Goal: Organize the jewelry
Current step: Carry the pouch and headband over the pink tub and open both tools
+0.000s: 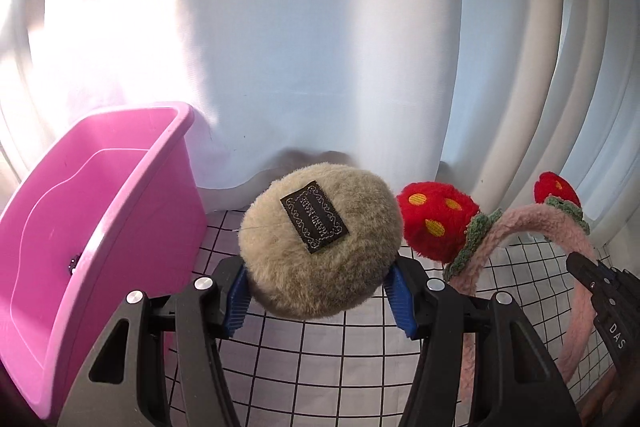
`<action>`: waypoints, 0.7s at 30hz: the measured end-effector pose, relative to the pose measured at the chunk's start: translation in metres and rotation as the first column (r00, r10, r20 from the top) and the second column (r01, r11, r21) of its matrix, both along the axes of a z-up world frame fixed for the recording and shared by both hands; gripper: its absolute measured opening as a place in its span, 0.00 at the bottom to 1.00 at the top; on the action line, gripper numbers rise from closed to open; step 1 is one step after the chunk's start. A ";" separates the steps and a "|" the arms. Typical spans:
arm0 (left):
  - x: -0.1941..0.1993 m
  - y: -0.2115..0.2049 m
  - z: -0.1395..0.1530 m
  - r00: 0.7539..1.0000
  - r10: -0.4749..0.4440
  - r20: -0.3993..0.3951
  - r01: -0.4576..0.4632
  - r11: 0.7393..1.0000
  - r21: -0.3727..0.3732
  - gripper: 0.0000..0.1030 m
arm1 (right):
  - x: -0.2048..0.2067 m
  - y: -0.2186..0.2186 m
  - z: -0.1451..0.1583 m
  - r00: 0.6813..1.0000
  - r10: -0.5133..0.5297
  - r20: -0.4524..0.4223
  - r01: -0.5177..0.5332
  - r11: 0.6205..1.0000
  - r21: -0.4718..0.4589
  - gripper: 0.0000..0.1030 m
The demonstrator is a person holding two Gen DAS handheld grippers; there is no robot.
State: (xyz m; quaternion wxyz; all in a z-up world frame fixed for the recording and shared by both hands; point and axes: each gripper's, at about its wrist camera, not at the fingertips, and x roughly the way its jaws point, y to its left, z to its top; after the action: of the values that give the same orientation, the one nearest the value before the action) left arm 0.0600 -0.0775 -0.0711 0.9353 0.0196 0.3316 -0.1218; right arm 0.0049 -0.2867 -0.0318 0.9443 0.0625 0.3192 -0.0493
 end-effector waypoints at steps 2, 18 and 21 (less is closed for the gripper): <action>-0.006 0.010 0.011 1.000 0.015 0.016 -0.015 1.000 -0.005 0.54 | 0.001 0.008 0.009 1.000 0.022 0.016 -0.022 1.000 -0.005 0.09; -0.021 0.106 0.078 0.974 0.192 0.121 -0.188 0.981 -0.042 0.54 | 0.038 0.106 0.070 0.958 0.250 0.142 -0.245 0.968 -0.053 0.09; -0.020 0.126 0.085 0.964 0.231 0.132 -0.227 0.973 -0.047 0.54 | 0.051 0.128 0.075 0.944 0.293 0.155 -0.288 0.956 -0.054 0.09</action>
State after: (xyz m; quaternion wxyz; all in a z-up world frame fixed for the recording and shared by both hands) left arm 0.0404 0.0485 0.0140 0.9638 -0.0253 0.2650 -0.0167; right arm 0.0556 -0.1585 0.0435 0.9648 0.0041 0.2467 0.0907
